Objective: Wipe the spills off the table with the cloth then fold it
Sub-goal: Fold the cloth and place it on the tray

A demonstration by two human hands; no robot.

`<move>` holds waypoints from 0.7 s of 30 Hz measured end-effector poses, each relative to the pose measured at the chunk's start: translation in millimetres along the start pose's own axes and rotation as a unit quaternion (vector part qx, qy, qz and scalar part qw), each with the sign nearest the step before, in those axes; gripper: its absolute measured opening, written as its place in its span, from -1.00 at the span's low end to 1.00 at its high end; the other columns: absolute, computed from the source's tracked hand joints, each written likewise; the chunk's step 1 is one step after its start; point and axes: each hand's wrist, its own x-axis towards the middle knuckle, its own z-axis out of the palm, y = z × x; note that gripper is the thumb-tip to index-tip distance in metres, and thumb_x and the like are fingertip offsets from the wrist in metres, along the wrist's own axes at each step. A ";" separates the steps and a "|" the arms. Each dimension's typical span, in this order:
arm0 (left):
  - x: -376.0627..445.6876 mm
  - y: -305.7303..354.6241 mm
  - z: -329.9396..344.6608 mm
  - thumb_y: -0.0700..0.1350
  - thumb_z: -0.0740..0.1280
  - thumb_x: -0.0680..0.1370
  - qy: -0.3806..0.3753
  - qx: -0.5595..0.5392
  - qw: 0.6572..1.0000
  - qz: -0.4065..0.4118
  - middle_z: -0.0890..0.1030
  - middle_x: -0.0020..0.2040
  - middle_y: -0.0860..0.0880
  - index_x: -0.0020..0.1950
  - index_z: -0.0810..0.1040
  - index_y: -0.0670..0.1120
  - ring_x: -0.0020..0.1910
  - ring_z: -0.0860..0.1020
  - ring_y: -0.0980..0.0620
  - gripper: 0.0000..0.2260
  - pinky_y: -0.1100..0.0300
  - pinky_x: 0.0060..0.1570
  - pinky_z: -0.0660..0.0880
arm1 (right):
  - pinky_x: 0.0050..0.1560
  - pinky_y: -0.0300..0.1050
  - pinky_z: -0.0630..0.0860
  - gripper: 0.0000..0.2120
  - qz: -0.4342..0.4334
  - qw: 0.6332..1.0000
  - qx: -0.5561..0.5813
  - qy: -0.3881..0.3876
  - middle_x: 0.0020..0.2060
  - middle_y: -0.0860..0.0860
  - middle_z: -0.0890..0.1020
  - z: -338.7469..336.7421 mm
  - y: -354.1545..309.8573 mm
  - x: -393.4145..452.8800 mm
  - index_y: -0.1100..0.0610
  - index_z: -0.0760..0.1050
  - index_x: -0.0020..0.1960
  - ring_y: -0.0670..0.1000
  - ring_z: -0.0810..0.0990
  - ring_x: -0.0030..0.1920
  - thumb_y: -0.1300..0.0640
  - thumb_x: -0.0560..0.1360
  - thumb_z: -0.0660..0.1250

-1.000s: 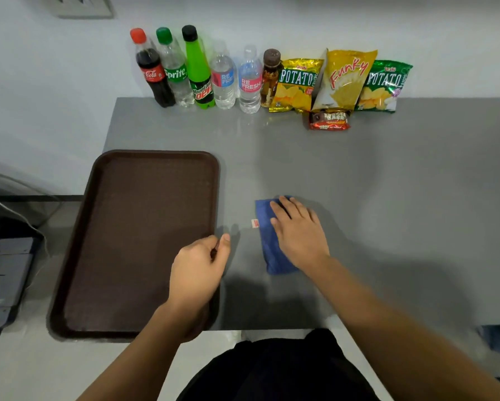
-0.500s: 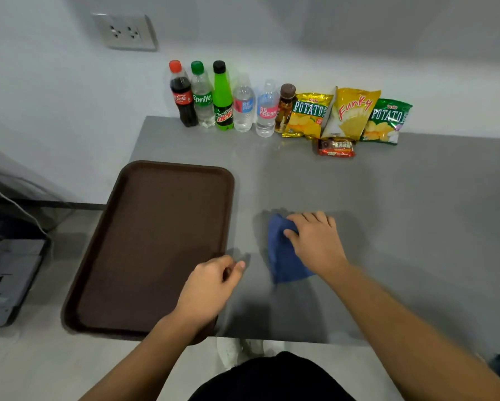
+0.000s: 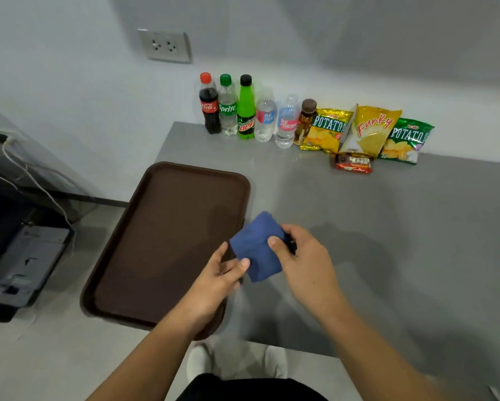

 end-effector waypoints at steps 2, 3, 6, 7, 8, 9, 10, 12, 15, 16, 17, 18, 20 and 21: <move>-0.1 3.6 -10.4 0.04 0.44 0.55 -0.043 -0.104 0.993 -0.029 0.67 0.31 -0.03 0.51 0.42 -0.01 0.30 0.63 -0.01 -0.46 0.03 0.27 0.52 | 0.02 -0.20 0.52 -0.85 0.016 0.999 0.031 -0.003 -0.06 -0.15 0.65 14.4 -5.8 -7.6 -0.03 0.58 0.15 -0.10 0.61 -0.05 -0.03 0.62 0.35; -0.7 4.6 -18.7 0.02 0.43 0.56 -0.055 -0.137 0.988 -0.037 0.66 0.33 -0.07 0.48 0.47 -0.05 0.32 0.63 -0.06 -0.50 0.00 0.29 0.53 | -0.05 -0.32 0.48 -0.88 0.027 0.999 0.043 -0.003 -0.08 -0.18 0.65 22.9 -7.3 -11.1 -0.05 0.57 0.12 -0.17 0.60 -0.08 -0.02 0.62 0.35; -4.3 4.9 -53.4 -0.05 0.42 0.58 -0.058 -0.132 0.989 -0.012 0.67 0.30 -0.14 0.41 0.55 -0.12 0.29 0.64 -0.11 -0.60 0.08 0.18 0.63 | -0.19 -0.47 0.42 -0.96 0.063 0.996 0.064 0.011 -0.13 -0.21 0.64 49.6 -9.2 -21.7 -0.09 0.55 0.05 -0.32 0.59 -0.12 -0.02 0.61 0.38; -6.3 4.9 -66.3 -0.07 0.42 0.59 -0.056 -0.114 0.992 0.000 0.68 0.28 -0.15 0.39 0.57 -0.14 0.27 0.65 -0.11 -0.62 0.12 0.13 0.63 | -0.20 -0.49 0.41 -0.94 0.077 0.995 0.064 0.014 -0.14 -0.20 0.64 58.9 -9.2 -25.7 -0.06 0.56 0.05 -0.31 0.59 -0.14 -0.01 0.60 0.38; -8.9 4.4 -79.7 -0.08 0.41 0.59 -0.052 -0.086 0.995 0.011 0.69 0.26 -0.15 0.37 0.58 -0.15 0.25 0.66 -0.11 -0.64 0.13 0.12 0.63 | -0.22 -0.49 0.41 -0.91 0.091 0.994 0.063 0.016 -0.13 -0.18 0.65 68.9 -9.3 -30.3 -0.01 0.58 0.06 -0.26 0.60 -0.15 -0.01 0.60 0.40; -11.5 3.3 -93.4 -0.07 0.41 0.59 -0.043 -0.049 0.998 0.019 0.70 0.23 -0.14 0.35 0.59 -0.15 0.24 0.67 -0.10 -0.66 0.11 0.14 0.62 | -0.23 -0.47 0.40 -0.87 0.105 0.993 0.060 0.017 -0.13 -0.13 0.66 79.5 -9.4 -35.6 0.03 0.59 0.06 -0.20 0.59 -0.15 -0.01 0.59 0.41; -13.6 1.8 -107.1 -0.06 0.42 0.59 -0.031 -0.003 0.999 0.026 0.72 0.20 -0.12 0.32 0.60 -0.14 0.22 0.68 -0.09 -0.68 0.07 0.19 0.60 | -0.24 -0.46 0.39 -0.85 0.118 0.991 0.057 0.018 -0.14 -0.09 0.66 90.0 -10.1 -41.2 0.06 0.60 0.05 -0.11 0.60 -0.14 -0.01 0.58 0.43; -16.4 0.0 -131.4 -0.06 0.44 0.60 -0.013 0.088 0.995 0.037 0.74 0.14 -0.07 0.25 0.63 -0.12 0.17 0.70 -0.05 -0.74 0.01 0.21 0.59 | -0.23 -0.35 0.40 -0.82 0.145 0.988 0.055 0.017 -0.17 -0.07 0.66 111.3 -11.5 -52.3 0.08 0.60 0.01 -0.03 0.62 -0.14 -0.02 0.55 0.47; -18.8 -4.9 -157.5 -0.06 0.45 0.60 0.008 0.205 0.977 0.053 0.76 0.01 0.01 0.13 0.65 -0.06 0.04 0.72 0.07 -0.86 0.15 0.04 0.63 | -0.21 -0.23 0.44 -0.79 0.183 0.981 0.058 0.002 -0.20 -0.12 0.66 140.1 -10.6 -67.7 0.04 0.59 -0.02 0.00 0.65 -0.12 -0.08 0.50 0.50; -19.7 -6.4 -164.1 -0.07 0.46 0.59 0.018 0.233 0.971 0.058 0.76 -0.03 0.02 0.08 0.65 -0.04 -0.02 0.72 0.11 -0.90 0.20 -0.03 0.61 | -0.18 -0.23 0.46 -0.76 0.194 0.980 0.053 -0.003 -0.18 -0.13 0.65 148.3 -10.1 -71.8 0.04 0.60 0.02 0.00 0.65 -0.10 -0.10 0.49 0.51; -20.6 -8.2 -169.9 -0.07 0.47 0.59 0.025 0.257 0.964 0.058 0.75 -0.06 0.03 0.04 0.64 -0.01 -0.05 0.71 0.15 -0.93 0.20 -0.06 0.60 | -0.12 -0.20 0.49 -0.69 0.203 0.978 0.044 -0.006 -0.16 -0.12 0.65 156.0 -9.4 -75.2 0.06 0.61 0.09 0.00 0.65 -0.06 -0.11 0.48 0.51; -21.6 -10.2 -175.1 -0.07 0.47 0.59 0.029 0.275 0.959 0.055 0.75 -0.06 0.04 0.03 0.63 0.00 -0.06 0.70 0.15 -0.94 0.18 -0.06 0.60 | -0.04 -0.15 0.53 -0.63 0.212 0.977 0.032 -0.006 -0.12 -0.10 0.65 163.0 -8.6 -77.9 0.08 0.61 0.16 0.01 0.66 -0.01 -0.13 0.48 0.52; -23.3 -14.9 -183.3 -0.07 0.47 0.59 0.025 0.287 0.957 0.040 0.74 -0.03 0.04 0.03 0.63 0.01 -0.02 0.71 0.11 -0.94 0.14 0.00 0.62 | 0.10 -0.05 0.57 -0.54 0.223 0.975 -0.002 -0.003 -0.02 -0.04 0.69 173.2 -8.6 -82.3 0.08 0.58 0.25 0.05 0.67 0.07 -0.15 0.48 0.51; -23.8 -17.0 -185.9 -0.08 0.47 0.59 0.023 0.287 0.957 0.035 0.74 -0.03 0.05 0.03 0.63 0.02 0.01 0.71 0.08 -0.94 0.17 -0.01 0.62 | 0.12 -0.05 0.57 -0.53 0.225 0.974 -0.024 -0.001 0.03 -0.03 0.70 176.5 -9.4 -84.0 0.05 0.56 0.28 0.06 0.67 0.10 -0.17 0.48 0.50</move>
